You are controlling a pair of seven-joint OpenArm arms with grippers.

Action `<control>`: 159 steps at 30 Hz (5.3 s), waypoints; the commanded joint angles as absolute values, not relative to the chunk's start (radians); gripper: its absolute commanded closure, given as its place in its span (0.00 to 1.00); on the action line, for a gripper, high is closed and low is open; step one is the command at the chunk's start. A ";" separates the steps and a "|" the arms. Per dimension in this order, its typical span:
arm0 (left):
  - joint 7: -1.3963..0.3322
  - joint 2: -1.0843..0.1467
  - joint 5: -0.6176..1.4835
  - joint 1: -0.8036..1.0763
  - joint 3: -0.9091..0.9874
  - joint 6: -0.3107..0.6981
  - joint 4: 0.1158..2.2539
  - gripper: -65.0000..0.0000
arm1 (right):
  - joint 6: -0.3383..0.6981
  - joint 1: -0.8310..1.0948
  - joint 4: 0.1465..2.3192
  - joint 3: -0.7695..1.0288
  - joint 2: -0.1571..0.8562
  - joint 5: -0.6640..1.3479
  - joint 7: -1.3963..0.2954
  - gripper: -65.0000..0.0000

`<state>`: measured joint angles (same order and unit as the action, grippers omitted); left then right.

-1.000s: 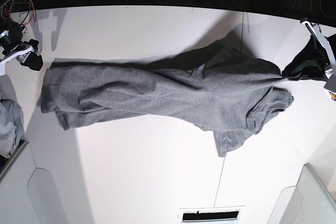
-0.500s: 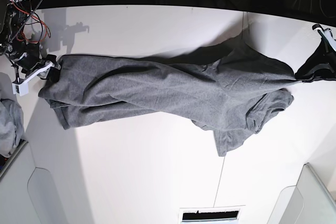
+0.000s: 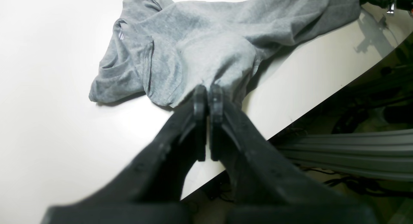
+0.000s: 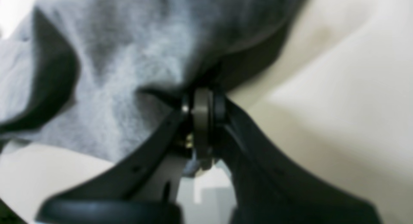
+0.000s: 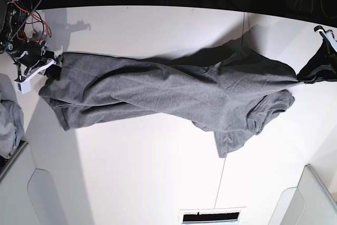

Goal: Layout the t-shirt on the table in an organized manner, then fold the t-shirt properly
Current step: 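Grasp the shirt end with the right gripper and drag it outward, then reach both grippers back onto the shirt and grasp its edges, then drag the shirt edge outward with the right gripper to spread it, then grasp the shirt with both grippers and lift it to straighten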

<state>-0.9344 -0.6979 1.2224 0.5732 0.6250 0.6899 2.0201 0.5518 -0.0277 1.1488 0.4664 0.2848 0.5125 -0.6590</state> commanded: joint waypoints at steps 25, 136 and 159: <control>-0.925 -0.715 1.282 0.569 0.679 0.698 2.027 1.00 | 0.572 0.292 1.701 0.624 0.299 0.672 -0.742 0.86; -0.756 -0.640 1.034 0.482 0.281 0.698 1.844 0.65 | 0.569 0.051 1.609 0.466 0.033 0.522 -0.709 1.00; -0.739 -0.640 1.035 0.481 0.281 0.698 1.844 0.65 | 0.572 0.518 1.898 0.763 0.056 0.768 -0.807 0.62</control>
<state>-0.7605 -0.6235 1.0145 0.4839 0.2737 0.6891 1.8324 0.5648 0.5148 1.8793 0.7578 0.0444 0.7456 -0.8272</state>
